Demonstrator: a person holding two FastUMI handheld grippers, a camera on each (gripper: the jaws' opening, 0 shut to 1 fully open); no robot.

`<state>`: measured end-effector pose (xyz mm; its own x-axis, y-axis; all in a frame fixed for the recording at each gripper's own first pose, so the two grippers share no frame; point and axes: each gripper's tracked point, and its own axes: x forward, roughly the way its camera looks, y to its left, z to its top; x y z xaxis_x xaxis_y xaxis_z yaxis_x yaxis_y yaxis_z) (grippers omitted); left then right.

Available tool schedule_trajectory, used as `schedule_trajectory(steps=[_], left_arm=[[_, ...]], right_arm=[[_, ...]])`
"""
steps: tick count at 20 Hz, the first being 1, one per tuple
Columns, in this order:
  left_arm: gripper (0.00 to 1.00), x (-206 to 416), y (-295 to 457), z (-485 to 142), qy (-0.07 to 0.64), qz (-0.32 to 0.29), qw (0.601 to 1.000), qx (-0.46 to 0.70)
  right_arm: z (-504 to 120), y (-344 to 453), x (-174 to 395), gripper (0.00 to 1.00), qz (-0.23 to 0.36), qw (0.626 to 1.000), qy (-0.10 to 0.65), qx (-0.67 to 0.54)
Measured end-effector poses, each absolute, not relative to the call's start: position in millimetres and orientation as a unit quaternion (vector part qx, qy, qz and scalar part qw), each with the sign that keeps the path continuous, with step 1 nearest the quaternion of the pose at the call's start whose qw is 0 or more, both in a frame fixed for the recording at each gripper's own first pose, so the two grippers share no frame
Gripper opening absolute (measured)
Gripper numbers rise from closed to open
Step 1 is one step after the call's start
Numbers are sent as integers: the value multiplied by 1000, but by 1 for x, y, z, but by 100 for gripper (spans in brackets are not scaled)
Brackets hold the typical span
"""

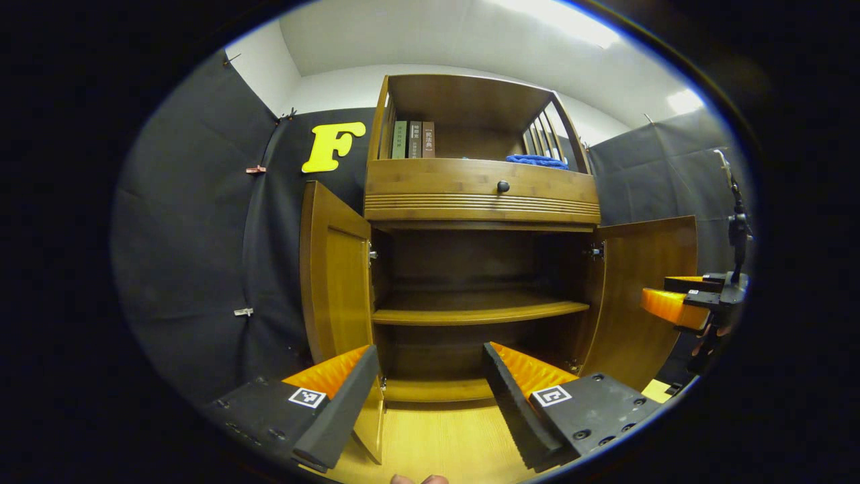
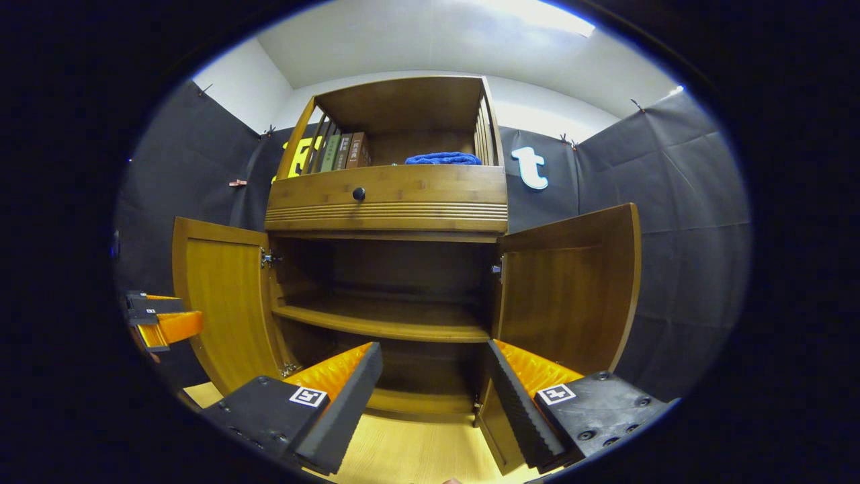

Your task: Open the right door of the double-door shoe cabinet with the right hand, and open the left door with the left hand.

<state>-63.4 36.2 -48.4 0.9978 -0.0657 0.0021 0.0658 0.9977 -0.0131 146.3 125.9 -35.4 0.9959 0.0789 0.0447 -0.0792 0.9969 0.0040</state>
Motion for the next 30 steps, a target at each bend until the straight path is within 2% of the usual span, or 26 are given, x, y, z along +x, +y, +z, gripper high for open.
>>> schedule_trajectory(steps=[8,12,17,18,19,23,30], left_arm=[[96,-60,8,-44,-15,-55,998,3],[94,-61,0,-39,-26,-60,998,3],[95,-61,-5,-43,-13,-64,998,-2],[94,-60,-5,-41,-15,-59,998,-2],[95,-60,-6,-41,-18,-56,998,-4],[94,-59,-12,-39,-21,-56,998,12],[94,-59,-18,-50,0,-67,998,-1]], right_arm=[[-40,134,141,95,48,999,-21,-11],[-32,139,139,98,47,998,-32,-5],[-14,135,141,95,31,998,-58,14],[-13,135,142,99,31,998,-56,15],[-15,136,144,97,31,998,-53,16],[-24,136,143,99,31,999,-35,25],[-19,125,140,98,6,998,-46,34]])
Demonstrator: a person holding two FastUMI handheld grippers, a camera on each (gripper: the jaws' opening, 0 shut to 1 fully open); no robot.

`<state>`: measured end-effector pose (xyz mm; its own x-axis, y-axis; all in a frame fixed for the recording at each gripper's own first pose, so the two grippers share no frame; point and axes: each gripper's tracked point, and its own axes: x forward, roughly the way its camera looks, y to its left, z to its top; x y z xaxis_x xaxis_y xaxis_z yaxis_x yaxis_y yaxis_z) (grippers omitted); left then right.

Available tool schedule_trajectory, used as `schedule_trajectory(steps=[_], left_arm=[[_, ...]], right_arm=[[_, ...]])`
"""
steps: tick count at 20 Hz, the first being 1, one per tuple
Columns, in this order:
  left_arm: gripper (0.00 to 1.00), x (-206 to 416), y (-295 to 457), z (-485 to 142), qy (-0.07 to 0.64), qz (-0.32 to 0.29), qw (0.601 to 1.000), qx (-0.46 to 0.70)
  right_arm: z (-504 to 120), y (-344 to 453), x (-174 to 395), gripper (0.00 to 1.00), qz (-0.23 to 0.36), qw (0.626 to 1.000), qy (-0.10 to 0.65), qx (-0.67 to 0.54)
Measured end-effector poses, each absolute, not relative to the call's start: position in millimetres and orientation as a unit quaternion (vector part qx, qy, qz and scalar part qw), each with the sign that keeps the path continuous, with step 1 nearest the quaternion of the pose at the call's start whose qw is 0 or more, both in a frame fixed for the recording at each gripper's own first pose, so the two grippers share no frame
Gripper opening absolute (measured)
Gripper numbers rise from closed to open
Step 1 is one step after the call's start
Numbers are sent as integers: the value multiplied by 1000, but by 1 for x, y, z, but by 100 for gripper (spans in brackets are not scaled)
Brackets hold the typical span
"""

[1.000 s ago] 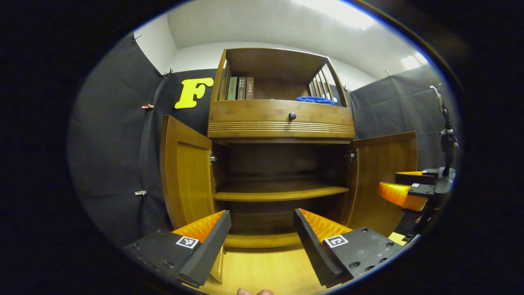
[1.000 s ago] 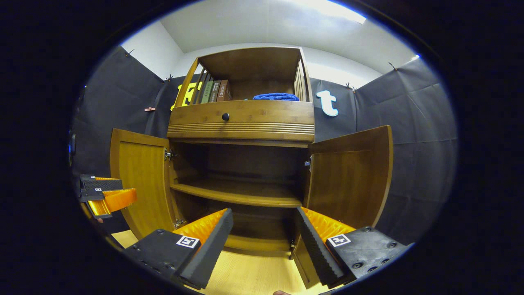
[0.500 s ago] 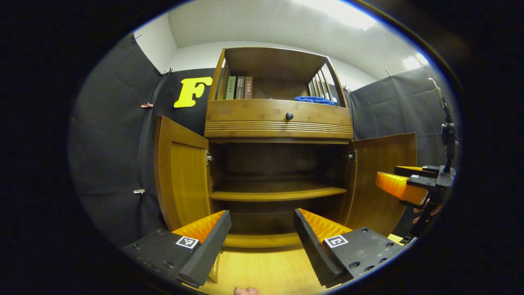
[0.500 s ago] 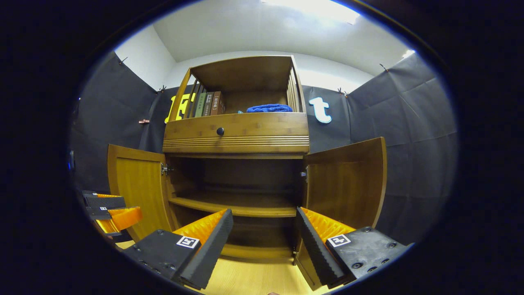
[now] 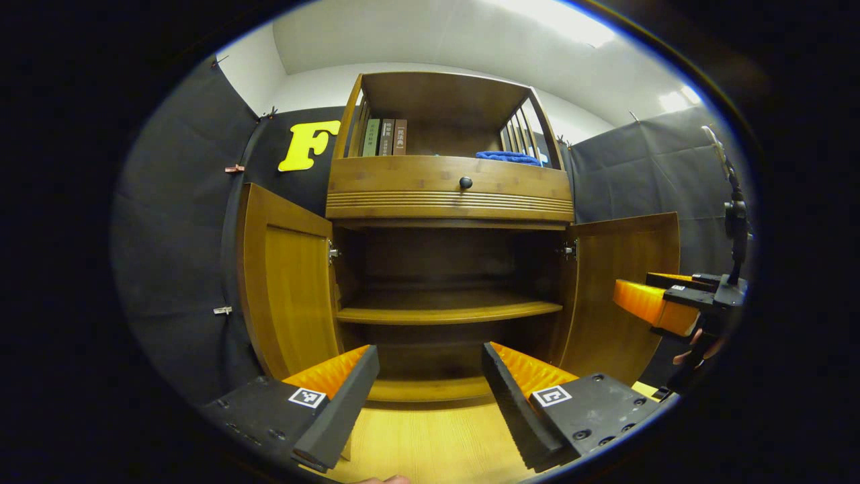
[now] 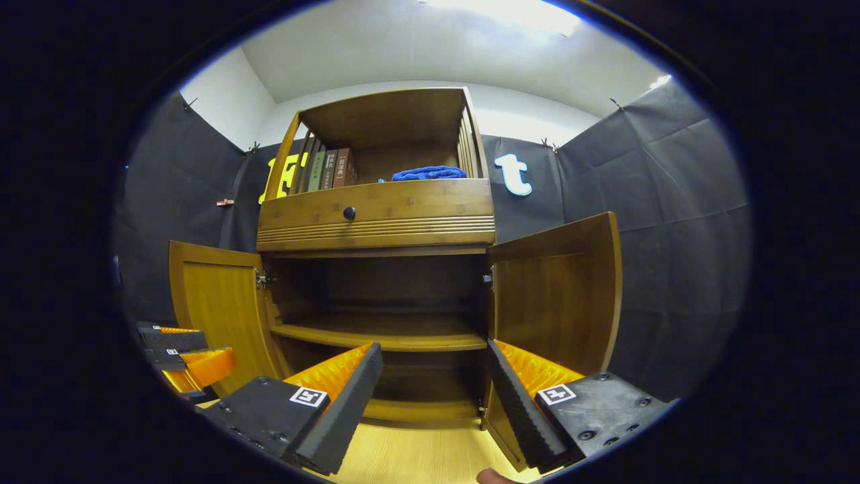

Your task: Open the right door of the double-door shoe cabinet with the right hand, and open the left door with the left hand.

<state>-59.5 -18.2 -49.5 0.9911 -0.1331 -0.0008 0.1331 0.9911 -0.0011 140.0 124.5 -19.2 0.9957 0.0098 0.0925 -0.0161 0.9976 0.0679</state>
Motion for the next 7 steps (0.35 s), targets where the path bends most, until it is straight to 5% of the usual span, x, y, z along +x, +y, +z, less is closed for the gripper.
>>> schedule_trajectory(steps=[7], left_arm=[[95,-61,-17,-47,-3,-59,998,2]], right_arm=[[-26,123,136,100,5,999,-35,34]])
